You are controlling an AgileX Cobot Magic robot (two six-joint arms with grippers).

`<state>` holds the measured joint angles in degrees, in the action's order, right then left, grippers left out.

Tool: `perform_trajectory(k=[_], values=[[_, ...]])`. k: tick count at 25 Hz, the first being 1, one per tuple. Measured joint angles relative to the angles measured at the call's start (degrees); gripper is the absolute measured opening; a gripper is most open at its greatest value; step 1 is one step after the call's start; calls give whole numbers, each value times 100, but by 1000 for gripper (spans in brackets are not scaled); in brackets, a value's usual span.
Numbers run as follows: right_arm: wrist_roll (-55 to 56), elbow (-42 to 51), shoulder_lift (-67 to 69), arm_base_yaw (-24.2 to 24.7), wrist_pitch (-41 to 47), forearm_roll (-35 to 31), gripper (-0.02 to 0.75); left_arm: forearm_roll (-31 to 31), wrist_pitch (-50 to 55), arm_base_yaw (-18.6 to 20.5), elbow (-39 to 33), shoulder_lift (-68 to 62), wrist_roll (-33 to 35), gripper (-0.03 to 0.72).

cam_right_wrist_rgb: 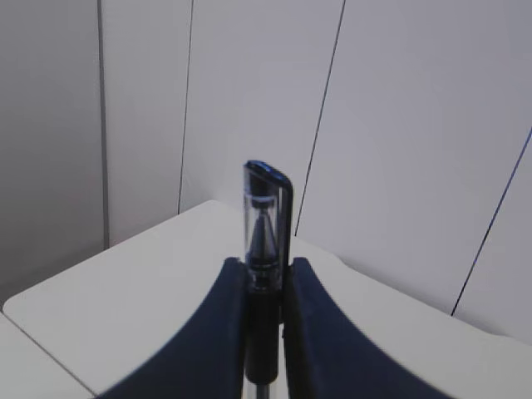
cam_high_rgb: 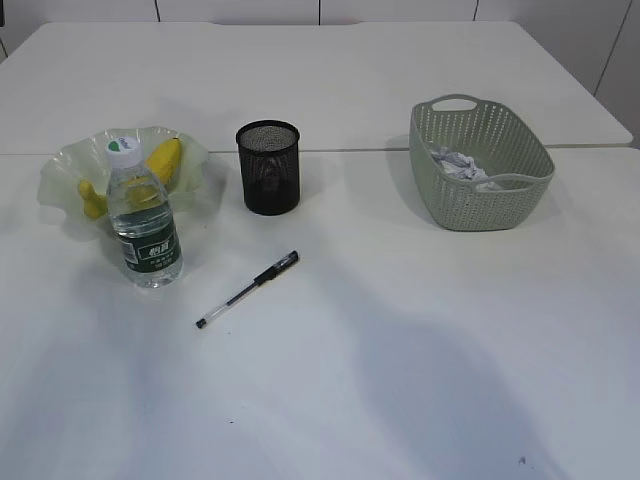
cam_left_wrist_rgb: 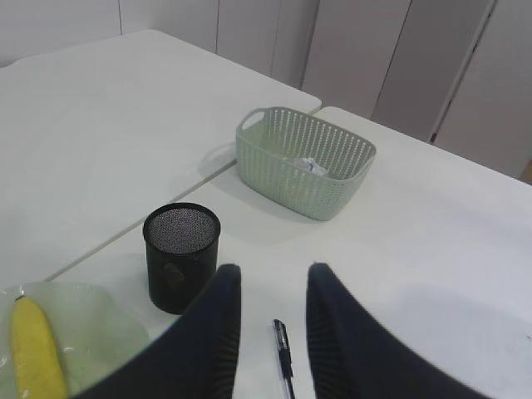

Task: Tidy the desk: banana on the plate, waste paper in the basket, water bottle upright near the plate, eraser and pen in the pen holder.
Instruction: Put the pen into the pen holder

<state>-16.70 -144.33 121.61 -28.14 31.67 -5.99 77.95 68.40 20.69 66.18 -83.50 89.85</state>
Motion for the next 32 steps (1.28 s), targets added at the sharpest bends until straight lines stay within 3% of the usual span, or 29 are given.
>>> perform_trajectory(k=[24,32], values=[[110,0,32,91,-456,-205,62,13,0,0,0,0,-122,181],[229,883,111,105,-1665,-205,62,13,0,0,0,0,-122,181]])
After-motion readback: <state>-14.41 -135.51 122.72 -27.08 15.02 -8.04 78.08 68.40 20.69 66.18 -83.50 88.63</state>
